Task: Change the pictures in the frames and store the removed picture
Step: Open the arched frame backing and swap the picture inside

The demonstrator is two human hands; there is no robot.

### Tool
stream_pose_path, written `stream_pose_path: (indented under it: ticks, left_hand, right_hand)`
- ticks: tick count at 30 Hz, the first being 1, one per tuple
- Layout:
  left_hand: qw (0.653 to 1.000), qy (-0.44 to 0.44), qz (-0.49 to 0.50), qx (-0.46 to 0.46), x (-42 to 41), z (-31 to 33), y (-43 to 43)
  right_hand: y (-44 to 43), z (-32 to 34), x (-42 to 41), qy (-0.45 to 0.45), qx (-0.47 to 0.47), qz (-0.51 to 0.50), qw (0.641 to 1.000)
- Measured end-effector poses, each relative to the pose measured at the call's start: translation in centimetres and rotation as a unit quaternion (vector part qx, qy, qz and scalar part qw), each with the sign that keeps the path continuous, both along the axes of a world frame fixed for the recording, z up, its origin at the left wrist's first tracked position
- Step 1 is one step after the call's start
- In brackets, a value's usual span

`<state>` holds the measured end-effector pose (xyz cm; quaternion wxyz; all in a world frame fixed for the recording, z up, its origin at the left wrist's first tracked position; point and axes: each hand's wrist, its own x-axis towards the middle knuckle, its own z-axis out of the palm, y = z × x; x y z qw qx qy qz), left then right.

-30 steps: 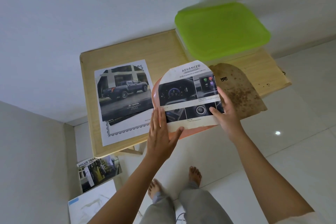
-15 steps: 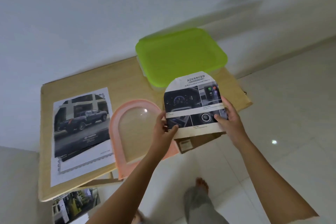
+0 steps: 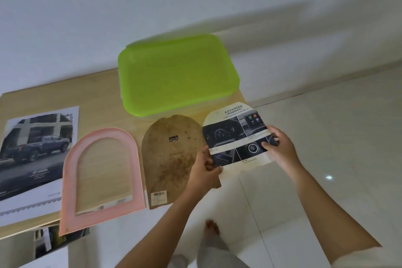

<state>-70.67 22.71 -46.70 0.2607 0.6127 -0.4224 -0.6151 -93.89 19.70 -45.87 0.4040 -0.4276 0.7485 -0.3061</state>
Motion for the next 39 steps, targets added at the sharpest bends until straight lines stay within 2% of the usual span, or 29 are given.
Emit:
stream_pose_path:
  ticks: [4, 12, 17, 21, 27, 31, 34, 39]
  left_hand:
    - [0.999, -0.049, -0.014, -0.004, -1.2, 0.1, -0.5]
    - [0.995, -0.1, -0.03, 0.005, -2.6, 0.4, -0.8]
    - [0.992, -0.123, -0.04, 0.008, -2.6, 0.7, -0.8]
    - [0.984, -0.172, -0.052, -0.021, -2.3, 0.9, -0.7]
    - [0.974, -0.195, -0.098, -0.06, -0.4, 2.2, -0.3]
    - [0.928, -0.292, -0.169, -0.16, 3.9, 3.2, -0.2]
    - [0.92, -0.327, -0.118, -0.184, 8.8, 3.9, -0.8]
    - [0.862, -0.451, -0.082, -0.216, 19.8, 4.6, -1.2]
  right_hand:
    - [-0.4, -0.5, -1.2, 0.037, 0.009, 0.006, 0.999]
    - [-0.9, -1.0, -2.3, 0.032, 0.015, 0.011, 0.999]
    - [-1.0, -0.7, -2.0, 0.058, 0.015, 0.022, 0.998]
    - [-1.1, 0.0, -1.8, 0.082, 0.017, 0.028, 0.996]
    - [-0.8, 1.7, 0.2, 0.144, 0.019, 0.083, 0.986]
    - [-0.9, 2.3, 4.5, 0.177, 0.005, 0.154, 0.972]
    - [-1.3, 2.8, 9.7, 0.21, -0.019, 0.222, 0.952]
    - [-2.2, 3.1, 21.3, 0.263, -0.058, 0.322, 0.908]
